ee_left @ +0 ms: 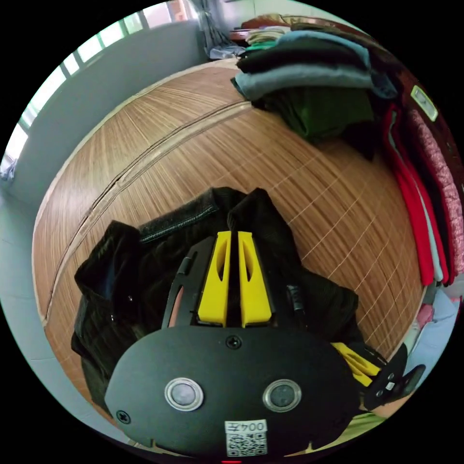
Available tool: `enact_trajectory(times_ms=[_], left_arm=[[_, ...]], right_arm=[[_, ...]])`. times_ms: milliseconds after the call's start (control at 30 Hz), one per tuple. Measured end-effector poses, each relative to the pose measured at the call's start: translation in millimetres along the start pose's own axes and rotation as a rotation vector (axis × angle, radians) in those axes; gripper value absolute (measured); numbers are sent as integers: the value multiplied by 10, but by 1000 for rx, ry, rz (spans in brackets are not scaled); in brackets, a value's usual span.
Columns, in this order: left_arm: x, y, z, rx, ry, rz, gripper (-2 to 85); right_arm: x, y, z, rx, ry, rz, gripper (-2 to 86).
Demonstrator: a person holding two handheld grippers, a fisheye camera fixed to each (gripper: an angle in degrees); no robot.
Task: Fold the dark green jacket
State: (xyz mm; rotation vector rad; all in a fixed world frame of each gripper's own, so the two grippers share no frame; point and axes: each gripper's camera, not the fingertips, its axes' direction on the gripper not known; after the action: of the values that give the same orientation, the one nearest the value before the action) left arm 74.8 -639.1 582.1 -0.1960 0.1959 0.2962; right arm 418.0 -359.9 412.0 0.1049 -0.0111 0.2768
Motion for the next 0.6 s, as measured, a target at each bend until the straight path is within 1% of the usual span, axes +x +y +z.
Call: enact_trajectory(times_ms=[67, 133, 200, 233, 300, 367, 400, 467, 533, 600], left_arm=[[38, 179, -189, 23, -19, 18, 26], [74, 526, -438, 93, -62, 37, 26], [54, 1162, -657, 119, -144, 36, 27], [32, 1343, -691, 117, -167, 30, 28], [-151, 2074, -762, 84, -263, -52, 31], [-356, 2540, -756, 49, -273, -132, 35], [-520, 2801, -723, 22, -254, -228, 37], [-708, 3099, -664, 9, -195, -338, 45], [-758, 3292, -609, 44, -149, -372, 59], [-701, 3429, -584, 92, -175, -386, 63]], right_arm=[[-29, -19, 5, -1, 0, -1, -7], [-43, -38, 8, -1, -10, 3, -7], [-48, -68, 11, -5, -37, 13, -6], [-47, -77, 14, -7, -46, 17, -6], [-38, -114, 21, -15, -89, 32, -5], [-61, -150, 27, -25, -107, 34, -3], [-88, -179, 22, -33, -115, 28, 0], [-139, -246, 0, -54, -116, -12, 7], [-201, -325, -55, -63, -64, -81, 25], [-249, -443, -200, -8, 69, -150, 59]])
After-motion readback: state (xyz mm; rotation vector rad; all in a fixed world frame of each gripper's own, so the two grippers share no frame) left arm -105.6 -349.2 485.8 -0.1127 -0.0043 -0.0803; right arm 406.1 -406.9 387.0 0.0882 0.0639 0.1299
